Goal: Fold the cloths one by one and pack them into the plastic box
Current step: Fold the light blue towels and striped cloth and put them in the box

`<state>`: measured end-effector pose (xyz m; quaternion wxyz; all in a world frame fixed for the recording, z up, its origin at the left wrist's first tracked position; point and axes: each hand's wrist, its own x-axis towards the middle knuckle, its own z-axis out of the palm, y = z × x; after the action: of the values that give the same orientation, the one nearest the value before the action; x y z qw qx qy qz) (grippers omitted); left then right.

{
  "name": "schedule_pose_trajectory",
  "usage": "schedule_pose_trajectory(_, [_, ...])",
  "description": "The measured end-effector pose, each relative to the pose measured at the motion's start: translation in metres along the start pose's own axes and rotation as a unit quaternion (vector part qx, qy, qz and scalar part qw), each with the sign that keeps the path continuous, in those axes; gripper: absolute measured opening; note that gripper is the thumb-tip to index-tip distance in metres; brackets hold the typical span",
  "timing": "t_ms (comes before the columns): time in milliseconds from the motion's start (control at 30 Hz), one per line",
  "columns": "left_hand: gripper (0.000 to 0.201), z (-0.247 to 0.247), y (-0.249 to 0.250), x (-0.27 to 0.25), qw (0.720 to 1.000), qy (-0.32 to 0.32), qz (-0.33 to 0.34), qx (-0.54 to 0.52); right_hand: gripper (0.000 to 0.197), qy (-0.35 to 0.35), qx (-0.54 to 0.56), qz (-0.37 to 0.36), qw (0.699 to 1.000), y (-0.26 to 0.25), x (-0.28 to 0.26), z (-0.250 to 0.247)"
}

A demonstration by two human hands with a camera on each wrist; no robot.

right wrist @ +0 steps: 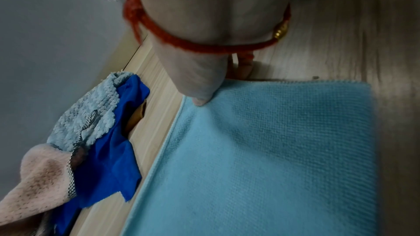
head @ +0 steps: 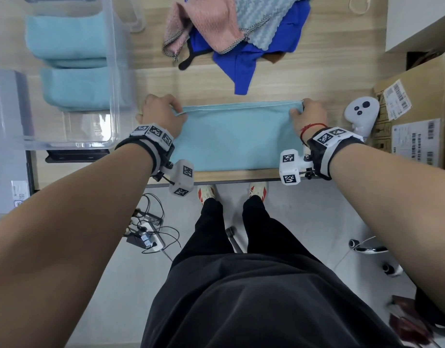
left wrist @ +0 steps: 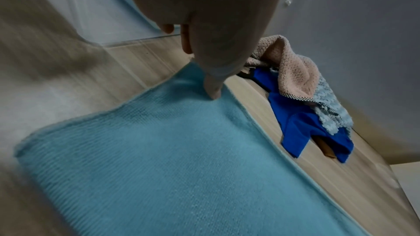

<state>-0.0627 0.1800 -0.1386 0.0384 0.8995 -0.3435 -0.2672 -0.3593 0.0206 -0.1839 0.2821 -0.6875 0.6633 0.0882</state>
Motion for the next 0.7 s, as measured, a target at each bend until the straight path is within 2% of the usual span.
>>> schedule_pose_trajectory(67, [0.011, 0.001, 0.0, -0.001, 1.0, 0.005, -0.01, 0.014, 0.015, 0.003, 0.001, -0.001, 1.0, 0.0, -0.001, -0.001])
schedule_pose_trajectory(200, [0.016, 0.004, -0.002, 0.002, 1.0, -0.003, -0.027, 0.01, 0.037, 0.02, 0.017, -0.005, 1.0, 0.002, -0.005, -0.001])
schedule_pose_trajectory(333, [0.012, 0.005, -0.004, 0.004, 0.999, 0.014, -0.037, -0.018, 0.029, 0.021, 0.049, -0.01, 0.999, -0.001, -0.009, -0.008])
schedule_pose_trajectory(400, [0.012, 0.006, -0.007, 0.006, 0.998, 0.006, -0.049, -0.034, 0.031, 0.017, 0.065, -0.009, 0.998, -0.003, -0.007, -0.01])
schedule_pose_trajectory(600, [0.008, 0.009, -0.019, 0.013, 0.995, 0.018, -0.058, -0.084, 0.044, 0.009, 0.038, 0.053, 0.998, -0.006, -0.001, -0.011])
schedule_pose_trajectory(700, [0.01, 0.01, -0.019, 0.014, 0.994, 0.021, -0.056, -0.095, 0.039, 0.023, 0.044, 0.068, 0.996, -0.007, -0.001, -0.011])
